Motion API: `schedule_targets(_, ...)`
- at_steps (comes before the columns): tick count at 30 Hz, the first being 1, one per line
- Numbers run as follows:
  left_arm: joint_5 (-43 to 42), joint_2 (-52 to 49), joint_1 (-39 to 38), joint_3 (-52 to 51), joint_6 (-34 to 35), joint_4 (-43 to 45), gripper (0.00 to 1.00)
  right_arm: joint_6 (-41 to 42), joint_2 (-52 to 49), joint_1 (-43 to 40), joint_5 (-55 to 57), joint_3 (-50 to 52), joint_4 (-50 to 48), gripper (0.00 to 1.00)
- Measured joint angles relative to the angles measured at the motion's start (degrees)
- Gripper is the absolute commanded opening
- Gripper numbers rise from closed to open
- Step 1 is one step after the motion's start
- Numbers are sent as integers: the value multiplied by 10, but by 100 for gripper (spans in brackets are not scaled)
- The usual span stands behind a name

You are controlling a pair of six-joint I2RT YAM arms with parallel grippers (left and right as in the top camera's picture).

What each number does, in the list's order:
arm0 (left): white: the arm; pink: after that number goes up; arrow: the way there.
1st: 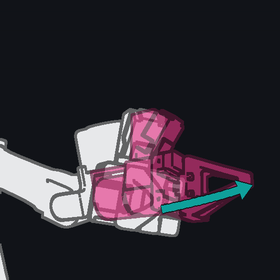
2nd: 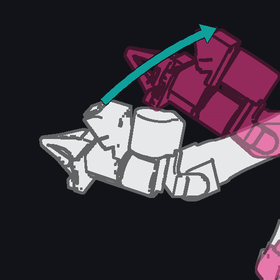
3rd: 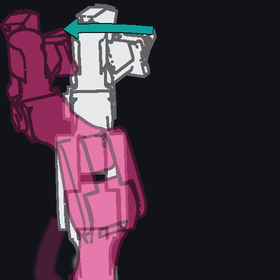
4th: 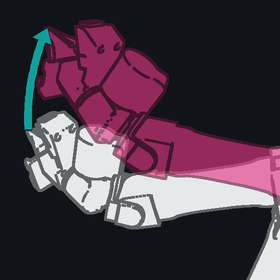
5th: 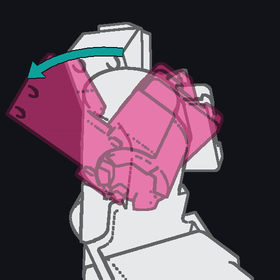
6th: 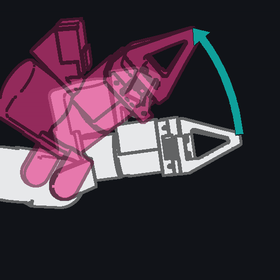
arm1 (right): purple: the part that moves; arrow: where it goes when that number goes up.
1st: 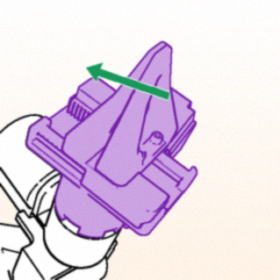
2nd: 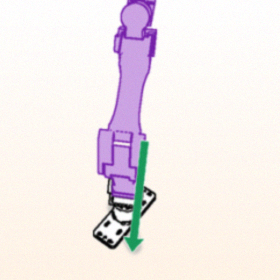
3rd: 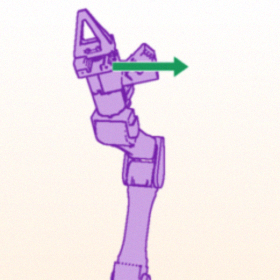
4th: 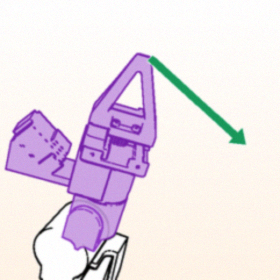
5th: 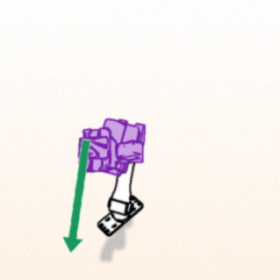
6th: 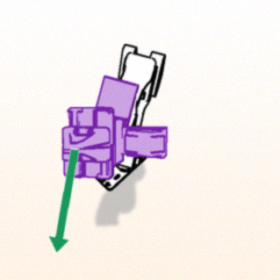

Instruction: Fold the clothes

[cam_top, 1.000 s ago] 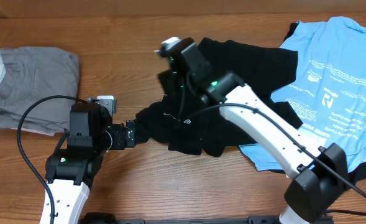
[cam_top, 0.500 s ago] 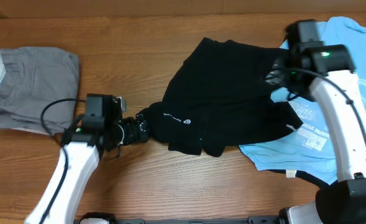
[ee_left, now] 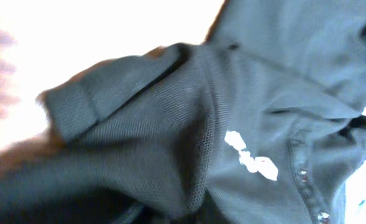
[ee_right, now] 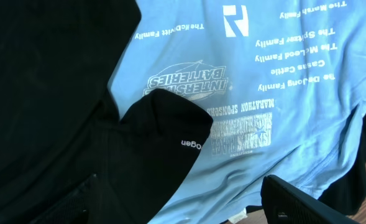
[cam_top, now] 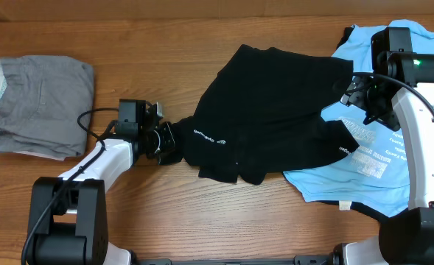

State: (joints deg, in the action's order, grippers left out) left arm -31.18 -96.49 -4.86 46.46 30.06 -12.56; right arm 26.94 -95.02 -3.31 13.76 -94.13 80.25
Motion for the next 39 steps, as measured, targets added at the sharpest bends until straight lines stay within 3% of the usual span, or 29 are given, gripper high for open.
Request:
schedule_targets(4,3,2,18,56,-24,-17,4,-11,0,0,-8,0,3,88)
schedule_targets(7,33,5,54,172,-46,-16,4,-49,0,0,-40,1,1,87)
schedule_targets(8,46,7,62,202,-50,-16,9,-57,0,0,-47,1,1,87)
schedule_targets(10,85,14,80,261,-56,-23,75,-68,0,0,-57,3,-2,86)
schedule_targets(11,106,18,87,281,-60,-29,100,-74,0,0,-61,7,-7,85)
schedule_targets(14,161,37,112,322,-63,-57,100,-84,0,0,-69,17,-30,74)
schedule_targets(16,165,41,119,327,-63,-94,100,-90,0,0,-72,27,-50,44)
schedule_targets(17,162,41,119,327,-63,-123,100,-94,0,0,-74,34,-62,33)
schedule_targets(18,155,39,115,326,-63,-175,100,-100,0,0,-78,47,-81,31)
schedule_targets(25,131,10,43,324,-63,-343,100,-140,-1,0,-158,162,-217,27)
schedule_targets(31,130,-46,-57,323,-87,-323,100,-163,-35,0,-243,264,-329,28)
schedule_targets(36,130,-123,-104,323,-77,-297,100,-174,-90,0,-277,288,-356,29)
schedule_targets(39,128,-171,-108,322,-61,-297,100,-181,-115,0,-285,290,-356,35)
